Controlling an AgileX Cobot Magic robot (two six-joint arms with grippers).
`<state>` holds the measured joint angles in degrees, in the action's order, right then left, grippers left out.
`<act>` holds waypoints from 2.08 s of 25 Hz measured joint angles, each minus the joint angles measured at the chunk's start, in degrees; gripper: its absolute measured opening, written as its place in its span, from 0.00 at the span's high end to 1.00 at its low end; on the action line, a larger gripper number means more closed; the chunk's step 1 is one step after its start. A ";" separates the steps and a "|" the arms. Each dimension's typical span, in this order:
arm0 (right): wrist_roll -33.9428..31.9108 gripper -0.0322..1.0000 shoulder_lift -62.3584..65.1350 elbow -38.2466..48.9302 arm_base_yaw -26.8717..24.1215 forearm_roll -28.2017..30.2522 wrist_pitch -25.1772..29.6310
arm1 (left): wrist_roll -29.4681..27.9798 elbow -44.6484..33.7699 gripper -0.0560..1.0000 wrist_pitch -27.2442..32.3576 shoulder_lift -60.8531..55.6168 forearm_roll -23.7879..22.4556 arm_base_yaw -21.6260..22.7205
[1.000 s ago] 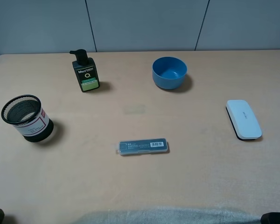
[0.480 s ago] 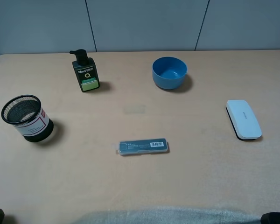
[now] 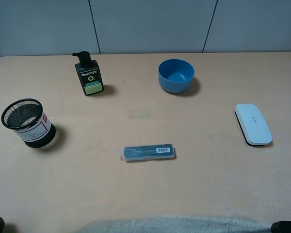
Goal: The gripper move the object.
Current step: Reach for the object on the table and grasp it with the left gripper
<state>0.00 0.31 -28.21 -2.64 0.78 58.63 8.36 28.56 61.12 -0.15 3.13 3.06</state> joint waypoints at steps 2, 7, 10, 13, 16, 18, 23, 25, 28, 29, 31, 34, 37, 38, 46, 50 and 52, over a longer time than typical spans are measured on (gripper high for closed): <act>0.00 0.30 0.00 0.00 0.00 0.00 0.00 | 0.00 1.11 0.08 0.16 1.60 0.00 0.00; 0.00 0.30 0.00 0.00 0.00 0.00 -0.07 | 0.00 4.48 0.09 0.15 9.74 0.00 0.00; 0.00 0.30 0.00 0.00 0.00 0.00 -0.07 | 0.00 6.31 0.09 0.15 15.23 0.00 0.00; 0.00 0.30 0.00 0.00 0.00 0.00 -0.07 | 0.00 7.97 0.09 0.15 20.76 0.00 0.00; 0.00 0.30 0.00 0.00 0.00 0.00 -0.07 | 0.25 9.72 0.09 0.15 26.23 0.00 0.00; 0.00 0.30 0.00 0.00 0.00 0.00 -0.07 | 0.66 10.98 0.09 0.15 30.04 0.00 0.00; 0.00 0.30 0.00 0.00 0.00 0.00 -0.03 | 2.62 12.81 0.09 0.01 39.00 0.00 0.00; 0.00 0.30 0.00 0.00 0.00 0.00 -0.03 | 3.03 12.93 0.09 -0.13 42.77 0.00 0.00; 0.00 0.30 0.00 0.00 0.00 0.00 -0.03 | 3.76 12.93 0.09 -0.75 47.65 0.00 0.00; 0.00 0.30 0.00 0.00 0.00 0.00 -0.03 | 4.01 12.93 0.09 -1.23 49.22 0.00 0.00; 0.00 0.30 0.00 0.00 0.00 0.00 -0.03 | 4.54 12.93 0.09 -3.18 51.88 0.00 -0.46; 0.00 0.30 0.00 0.00 0.00 0.00 0.02 | 5.64 12.93 0.09 -6.36 55.71 0.00 -1.94; 0.00 0.30 0.00 0.00 0.00 0.00 0.02 | 5.83 12.93 0.09 -9.27 59.37 0.02 -3.43; 0.00 0.30 0.00 0.00 0.00 0.00 0.02 | 5.83 12.93 0.09 -10.03 60.64 0.02 -3.88; 0.00 0.30 0.00 0.00 0.00 0.00 0.02 | 6.19 12.93 0.09 -16.93 69.33 0.02 -8.56; 0.00 0.30 0.00 0.00 0.00 0.00 0.02 | 6.38 12.93 0.09 -20.87 73.97 0.02 -11.22; 0.00 0.30 0.00 0.00 0.00 0.00 0.02 | 6.43 12.93 0.09 -22.32 76.36 0.07 -12.64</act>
<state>0.00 0.31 -28.21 -2.64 0.78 58.65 14.79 41.50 38.80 76.20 3.20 -9.59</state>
